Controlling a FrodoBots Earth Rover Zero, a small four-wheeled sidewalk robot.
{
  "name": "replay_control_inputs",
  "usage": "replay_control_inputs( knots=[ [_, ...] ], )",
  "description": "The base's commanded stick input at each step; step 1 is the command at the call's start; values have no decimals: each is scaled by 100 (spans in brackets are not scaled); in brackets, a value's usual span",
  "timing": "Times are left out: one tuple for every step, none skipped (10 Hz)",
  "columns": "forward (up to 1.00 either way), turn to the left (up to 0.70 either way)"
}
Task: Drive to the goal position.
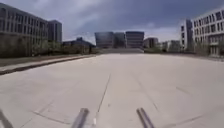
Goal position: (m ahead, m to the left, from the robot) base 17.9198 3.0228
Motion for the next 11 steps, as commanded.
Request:
replay_control_inputs(
  knots=[
    [100,-40],
    [100,-38],
    [100,-5],
    [100,0],
    [100,0],
    [100,0],
    [100,0],
    [100,0],
    [100,0],
    [100,0],
    [100,0]
  ],
)
